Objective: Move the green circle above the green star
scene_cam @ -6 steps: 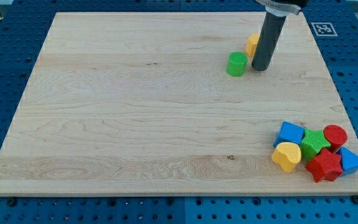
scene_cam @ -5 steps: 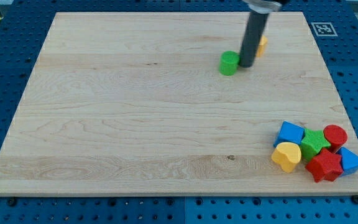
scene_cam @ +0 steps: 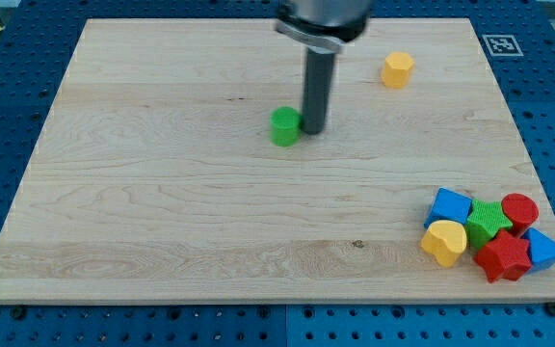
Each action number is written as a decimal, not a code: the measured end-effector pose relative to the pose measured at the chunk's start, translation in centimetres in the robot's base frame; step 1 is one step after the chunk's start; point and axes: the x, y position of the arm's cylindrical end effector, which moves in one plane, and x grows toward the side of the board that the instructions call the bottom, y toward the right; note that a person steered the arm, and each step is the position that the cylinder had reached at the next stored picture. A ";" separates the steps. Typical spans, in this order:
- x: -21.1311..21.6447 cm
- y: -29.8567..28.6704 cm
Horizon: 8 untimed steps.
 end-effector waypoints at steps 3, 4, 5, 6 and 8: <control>-0.4 -10.1; 2.5 -4.3; 2.5 5.6; 2.3 11.5; 2.5 16.8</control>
